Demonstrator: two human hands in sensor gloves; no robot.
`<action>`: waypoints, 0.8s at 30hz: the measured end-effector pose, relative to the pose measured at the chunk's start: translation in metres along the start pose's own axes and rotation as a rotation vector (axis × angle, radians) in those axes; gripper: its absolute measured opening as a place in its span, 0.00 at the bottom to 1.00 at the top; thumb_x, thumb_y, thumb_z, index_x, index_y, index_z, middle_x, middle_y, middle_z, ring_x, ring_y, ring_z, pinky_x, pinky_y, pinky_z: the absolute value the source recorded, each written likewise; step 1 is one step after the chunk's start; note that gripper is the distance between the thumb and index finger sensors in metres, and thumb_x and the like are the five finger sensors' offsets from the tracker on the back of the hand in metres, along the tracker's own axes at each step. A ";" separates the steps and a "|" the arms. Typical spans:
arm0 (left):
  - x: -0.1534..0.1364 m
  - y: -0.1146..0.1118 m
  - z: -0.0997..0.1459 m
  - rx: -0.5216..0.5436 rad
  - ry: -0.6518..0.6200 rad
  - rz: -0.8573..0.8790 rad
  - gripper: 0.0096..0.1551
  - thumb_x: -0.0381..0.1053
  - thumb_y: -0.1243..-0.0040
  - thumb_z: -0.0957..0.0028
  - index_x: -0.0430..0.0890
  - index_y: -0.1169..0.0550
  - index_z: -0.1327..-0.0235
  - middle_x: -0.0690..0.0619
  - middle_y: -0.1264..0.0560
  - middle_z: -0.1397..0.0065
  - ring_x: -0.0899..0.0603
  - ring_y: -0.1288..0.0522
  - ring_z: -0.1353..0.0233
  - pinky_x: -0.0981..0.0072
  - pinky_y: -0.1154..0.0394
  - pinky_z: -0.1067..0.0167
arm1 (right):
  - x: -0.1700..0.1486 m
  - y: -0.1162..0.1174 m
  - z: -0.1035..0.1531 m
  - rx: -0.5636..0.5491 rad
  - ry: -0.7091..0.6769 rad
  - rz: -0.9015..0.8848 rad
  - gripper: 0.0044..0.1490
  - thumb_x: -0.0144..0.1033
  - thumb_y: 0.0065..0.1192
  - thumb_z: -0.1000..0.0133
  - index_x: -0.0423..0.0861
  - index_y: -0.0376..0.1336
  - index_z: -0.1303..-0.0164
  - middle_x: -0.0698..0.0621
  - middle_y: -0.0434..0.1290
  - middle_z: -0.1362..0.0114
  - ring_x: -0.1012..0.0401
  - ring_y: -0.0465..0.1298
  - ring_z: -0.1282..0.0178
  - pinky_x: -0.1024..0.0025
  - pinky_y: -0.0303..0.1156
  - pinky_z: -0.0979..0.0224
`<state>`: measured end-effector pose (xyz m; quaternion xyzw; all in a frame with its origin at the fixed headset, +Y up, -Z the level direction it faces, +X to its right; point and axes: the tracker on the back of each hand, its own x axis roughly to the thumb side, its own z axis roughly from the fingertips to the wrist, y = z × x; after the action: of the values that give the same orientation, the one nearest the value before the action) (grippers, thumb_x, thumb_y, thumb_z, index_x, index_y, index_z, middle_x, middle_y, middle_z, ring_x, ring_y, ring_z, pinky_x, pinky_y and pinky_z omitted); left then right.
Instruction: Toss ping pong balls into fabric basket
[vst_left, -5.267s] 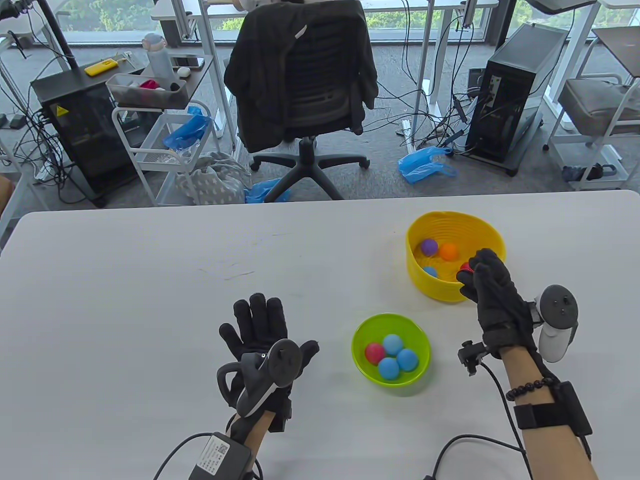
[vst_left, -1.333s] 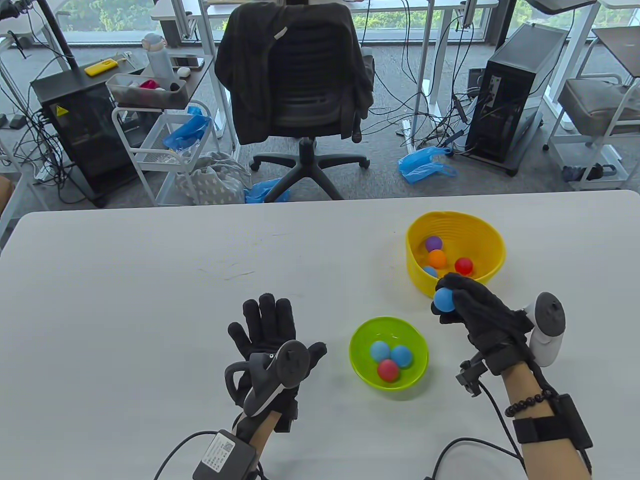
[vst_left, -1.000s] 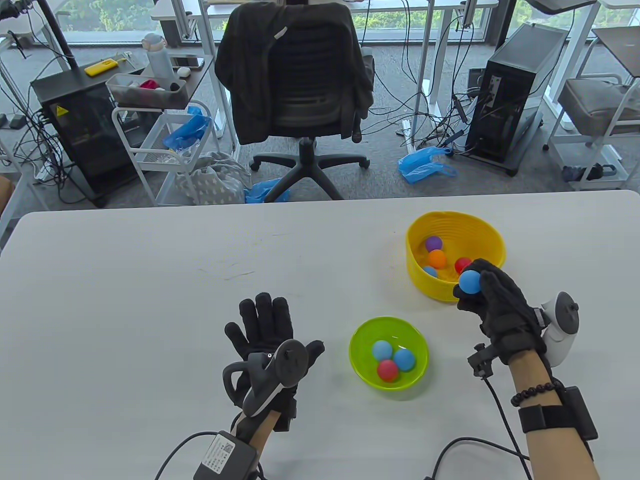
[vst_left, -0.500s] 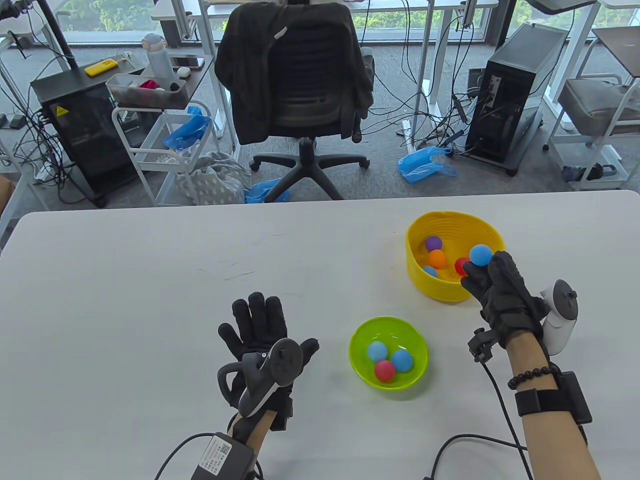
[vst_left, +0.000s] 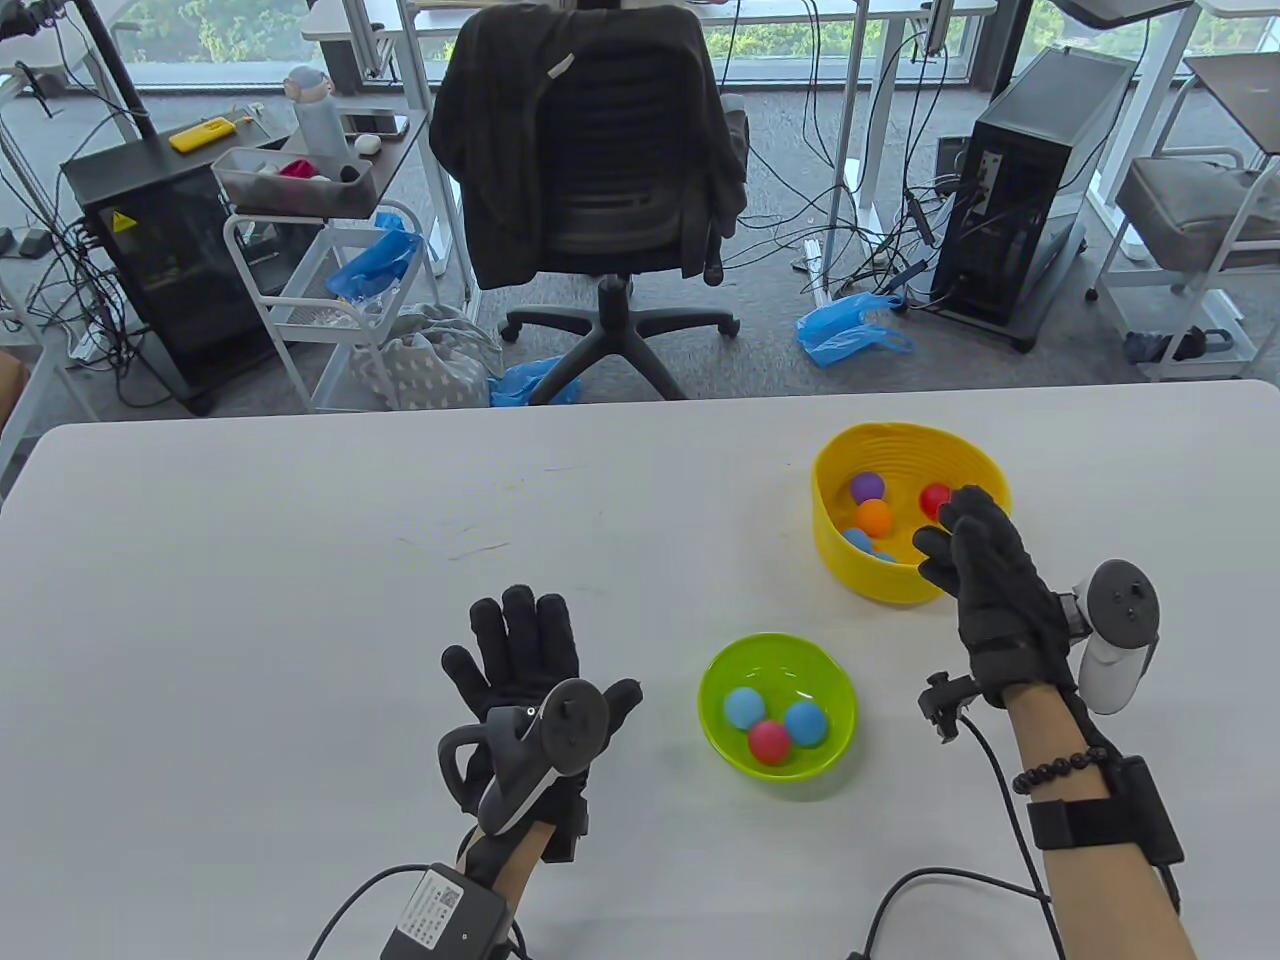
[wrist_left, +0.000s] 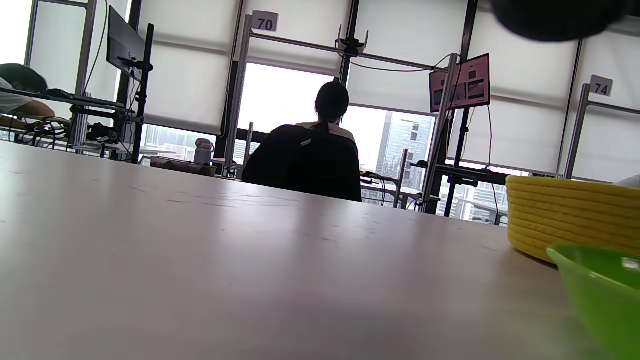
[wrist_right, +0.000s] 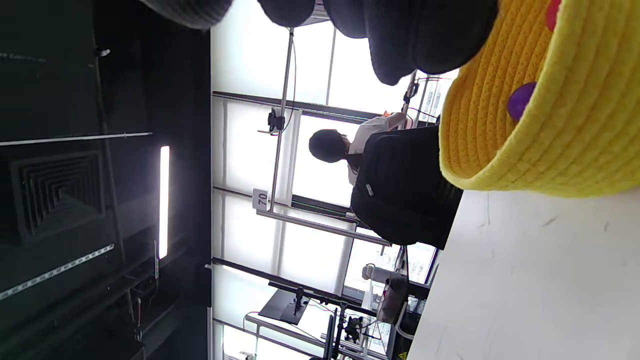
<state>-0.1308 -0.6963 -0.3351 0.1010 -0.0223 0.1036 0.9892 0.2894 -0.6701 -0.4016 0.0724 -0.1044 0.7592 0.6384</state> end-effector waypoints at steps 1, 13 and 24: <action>0.000 0.000 0.000 -0.001 -0.001 0.001 0.64 0.73 0.44 0.53 0.42 0.54 0.15 0.40 0.65 0.11 0.28 0.68 0.15 0.19 0.66 0.27 | 0.007 0.006 0.003 -0.001 -0.037 0.081 0.38 0.52 0.48 0.32 0.46 0.49 0.15 0.34 0.53 0.14 0.37 0.67 0.24 0.43 0.67 0.24; 0.001 -0.001 0.000 0.004 -0.008 0.018 0.64 0.73 0.44 0.53 0.42 0.54 0.15 0.41 0.65 0.11 0.28 0.68 0.15 0.19 0.66 0.27 | 0.050 0.098 0.033 0.329 -0.212 0.729 0.34 0.54 0.57 0.38 0.45 0.69 0.29 0.34 0.71 0.25 0.41 0.80 0.42 0.46 0.77 0.40; 0.000 0.001 0.001 0.020 -0.006 0.012 0.64 0.73 0.44 0.53 0.42 0.54 0.15 0.40 0.65 0.11 0.28 0.68 0.15 0.19 0.66 0.27 | 0.024 0.155 0.052 0.709 -0.071 0.936 0.35 0.53 0.56 0.37 0.45 0.66 0.25 0.32 0.68 0.22 0.39 0.80 0.41 0.44 0.77 0.40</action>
<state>-0.1315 -0.6955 -0.3341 0.1108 -0.0247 0.1093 0.9875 0.1312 -0.6861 -0.3555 0.2532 0.1136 0.9459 0.1681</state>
